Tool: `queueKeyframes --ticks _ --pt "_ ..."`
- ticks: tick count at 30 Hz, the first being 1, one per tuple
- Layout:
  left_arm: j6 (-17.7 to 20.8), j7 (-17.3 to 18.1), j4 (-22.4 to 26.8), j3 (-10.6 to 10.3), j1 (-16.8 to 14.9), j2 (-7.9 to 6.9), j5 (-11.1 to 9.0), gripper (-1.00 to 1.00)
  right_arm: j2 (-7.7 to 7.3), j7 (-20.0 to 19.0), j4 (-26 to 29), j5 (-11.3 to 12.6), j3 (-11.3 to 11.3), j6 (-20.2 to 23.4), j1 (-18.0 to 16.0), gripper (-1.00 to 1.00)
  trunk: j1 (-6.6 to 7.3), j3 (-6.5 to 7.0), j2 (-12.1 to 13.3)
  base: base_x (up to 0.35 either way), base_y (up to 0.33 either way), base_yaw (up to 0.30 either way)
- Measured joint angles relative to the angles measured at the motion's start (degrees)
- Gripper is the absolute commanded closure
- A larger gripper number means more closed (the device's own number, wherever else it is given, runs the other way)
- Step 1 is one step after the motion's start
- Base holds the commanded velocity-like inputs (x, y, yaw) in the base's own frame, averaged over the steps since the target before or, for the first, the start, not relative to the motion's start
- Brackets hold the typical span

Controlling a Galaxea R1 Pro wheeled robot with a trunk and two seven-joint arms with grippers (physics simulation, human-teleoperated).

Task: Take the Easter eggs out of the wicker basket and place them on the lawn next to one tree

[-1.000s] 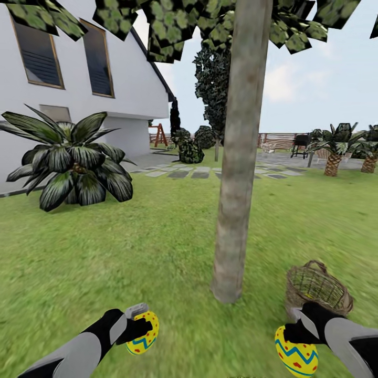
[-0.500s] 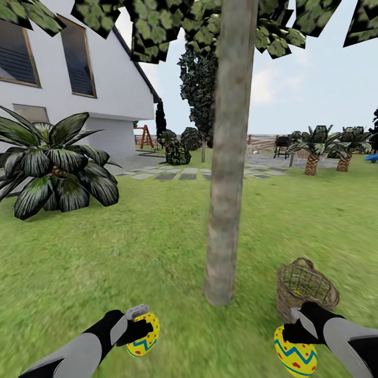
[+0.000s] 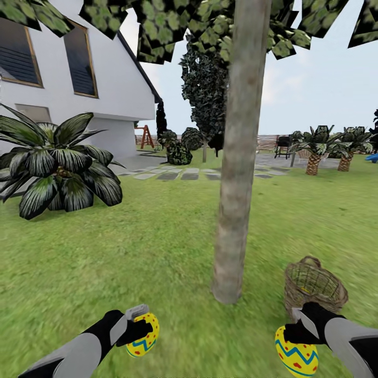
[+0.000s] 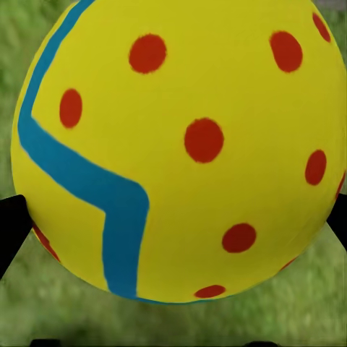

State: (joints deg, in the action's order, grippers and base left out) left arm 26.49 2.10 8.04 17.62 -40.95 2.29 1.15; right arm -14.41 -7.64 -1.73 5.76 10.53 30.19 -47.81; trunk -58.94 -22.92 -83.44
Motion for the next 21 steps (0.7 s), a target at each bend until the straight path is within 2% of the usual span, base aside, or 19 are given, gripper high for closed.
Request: queueKeyframes --ticks 8,11,12,14,15,17,21 --pt "0.1 0.0 0.1 -0.1 0.0 -0.37 0.0 1.0 0.21 0.1 0.0 0.0 0.0 -0.1 0.0 1.0 0.01 0.0 0.0 0.097 0.329 0.0" --pt "0.3 0.2 0.1 0.0 0.0 -0.67 0.1 1.0 -0.21 0.1 0.0 -0.1 0.0 -0.1 0.0 1.0 0.01 0.0 0.0 0.112 0.329 0.0" --pt "0.7 0.6 0.2 0.0 0.0 -1.87 0.1 1.0 -0.42 0.1 0.0 -0.1 0.0 -0.1 0.0 1.0 0.01 0.0 0.0 0.113 0.329 0.0" --pt "1.1 3.9 0.4 0.0 0.0 -6.05 0.1 1.0 -0.55 0.1 0.0 -0.1 0.0 -0.1 0.0 1.0 0.01 0.0 0.0 0.07 0.277 0.0" --pt "1.4 5.3 0.6 0.0 0.0 -7.66 0.1 1.0 -0.59 0.1 0.0 -0.2 0.0 -0.1 0.0 1.0 0.0 0.0 0.0 0.022 0.202 0.0" --pt "3.1 6.3 0.7 0.0 0.0 -8.84 0.1 1.0 -0.61 0.1 -0.1 -0.2 0.0 -0.1 0.0 1.0 0.0 0.0 0.0 0.005 0.117 0.0" --pt "3.4 6.6 0.8 -0.3 0.0 -9.03 0.1 1.0 -0.57 0.0 -0.1 -0.2 0.1 -0.1 0.0 1.0 0.0 0.0 0.0 0.0 0.01 0.0"
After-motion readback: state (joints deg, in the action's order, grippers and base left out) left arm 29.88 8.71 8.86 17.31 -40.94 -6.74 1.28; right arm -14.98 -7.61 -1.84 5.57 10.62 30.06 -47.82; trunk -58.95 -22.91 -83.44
